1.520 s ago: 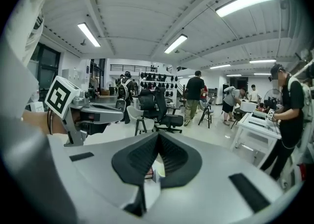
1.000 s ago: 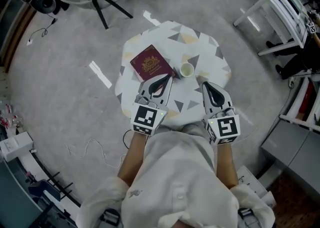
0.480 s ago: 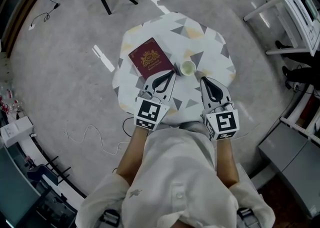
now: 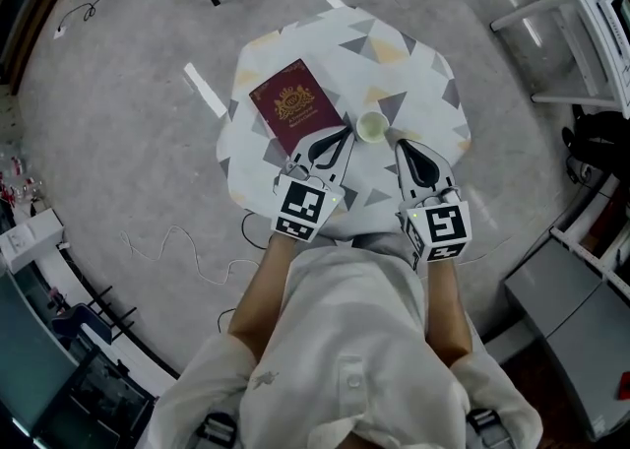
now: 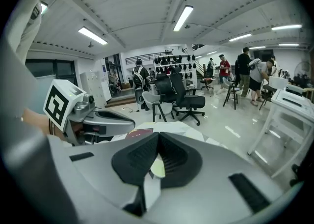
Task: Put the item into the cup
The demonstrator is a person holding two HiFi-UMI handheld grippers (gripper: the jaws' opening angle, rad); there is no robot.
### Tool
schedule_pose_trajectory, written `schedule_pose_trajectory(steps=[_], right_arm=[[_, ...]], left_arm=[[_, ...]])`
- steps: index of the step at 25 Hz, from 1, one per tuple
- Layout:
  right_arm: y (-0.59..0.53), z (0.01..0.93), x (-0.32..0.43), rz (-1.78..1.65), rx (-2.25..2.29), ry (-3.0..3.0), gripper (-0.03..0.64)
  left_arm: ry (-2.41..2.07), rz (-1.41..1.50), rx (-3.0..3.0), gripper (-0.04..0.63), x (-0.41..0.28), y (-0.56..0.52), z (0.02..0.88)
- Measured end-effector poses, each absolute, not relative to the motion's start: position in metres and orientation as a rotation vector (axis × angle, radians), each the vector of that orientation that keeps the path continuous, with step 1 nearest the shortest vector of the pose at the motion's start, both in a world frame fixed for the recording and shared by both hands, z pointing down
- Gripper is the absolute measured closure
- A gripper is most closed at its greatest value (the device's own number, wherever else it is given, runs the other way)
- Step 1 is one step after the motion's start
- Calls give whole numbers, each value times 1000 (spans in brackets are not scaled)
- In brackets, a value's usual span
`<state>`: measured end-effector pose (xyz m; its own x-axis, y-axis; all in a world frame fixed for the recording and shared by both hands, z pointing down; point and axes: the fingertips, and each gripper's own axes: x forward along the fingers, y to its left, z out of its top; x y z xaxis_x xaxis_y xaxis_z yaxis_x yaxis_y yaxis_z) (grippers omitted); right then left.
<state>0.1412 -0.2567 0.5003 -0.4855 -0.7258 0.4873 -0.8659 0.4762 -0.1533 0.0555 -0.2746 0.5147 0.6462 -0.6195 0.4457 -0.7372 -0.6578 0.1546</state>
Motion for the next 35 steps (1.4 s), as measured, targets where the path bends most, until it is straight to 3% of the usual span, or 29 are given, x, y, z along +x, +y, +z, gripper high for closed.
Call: schedule_pose_trajectory(steps=[35], right_arm=[[-264, 603, 120, 693, 1127, -2285, 611]], left_arm=[[-1024, 643, 2388, 581, 70, -263, 608]])
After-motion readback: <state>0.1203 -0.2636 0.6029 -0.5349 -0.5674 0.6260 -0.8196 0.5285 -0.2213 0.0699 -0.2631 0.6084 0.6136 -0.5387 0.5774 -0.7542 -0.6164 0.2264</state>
